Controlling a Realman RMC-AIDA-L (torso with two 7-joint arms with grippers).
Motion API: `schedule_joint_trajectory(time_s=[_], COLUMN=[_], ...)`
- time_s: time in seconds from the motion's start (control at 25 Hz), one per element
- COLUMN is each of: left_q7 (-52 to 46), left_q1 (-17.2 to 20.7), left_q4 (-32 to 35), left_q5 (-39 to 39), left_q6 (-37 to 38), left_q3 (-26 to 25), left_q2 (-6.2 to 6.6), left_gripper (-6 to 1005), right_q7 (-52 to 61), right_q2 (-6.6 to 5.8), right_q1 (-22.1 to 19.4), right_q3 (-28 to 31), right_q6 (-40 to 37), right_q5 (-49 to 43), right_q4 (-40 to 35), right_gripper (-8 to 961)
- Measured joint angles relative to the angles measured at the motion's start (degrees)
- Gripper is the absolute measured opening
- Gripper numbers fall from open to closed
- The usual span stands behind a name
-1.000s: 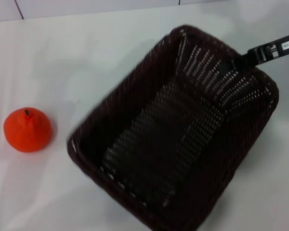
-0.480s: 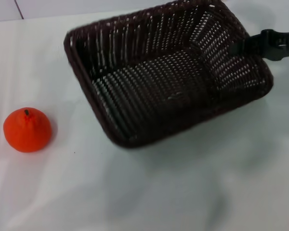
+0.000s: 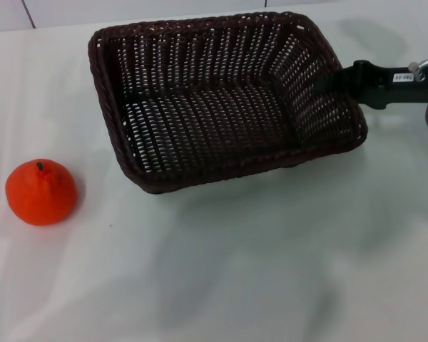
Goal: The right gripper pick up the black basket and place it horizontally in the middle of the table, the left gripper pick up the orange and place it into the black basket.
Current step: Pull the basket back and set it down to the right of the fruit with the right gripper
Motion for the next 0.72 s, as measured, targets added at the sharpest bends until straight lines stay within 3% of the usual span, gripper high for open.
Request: schedule_joint_trajectory(time_s=[0.6, 0.72], left_q7=[0.0, 0.0], left_q1=[0.28, 0.55], left_q4=[0.14, -0.01], left_q5=[0.0, 0.0], left_q6=[0.28, 0.33], left_q3=[0.67, 1.93], left_q2=[0.0, 0.0], left_gripper=[871, 865], right_q7=[0.5, 0.55], right_q2=[0.83, 0.85], right_q1=[-0.13, -0.45], right_q3=[1.08, 1.3], right_q6=[-3.35, -3.34], right_q5=[1.79, 2.62], right_q4=[2.38, 2.41], right_gripper=[269, 411])
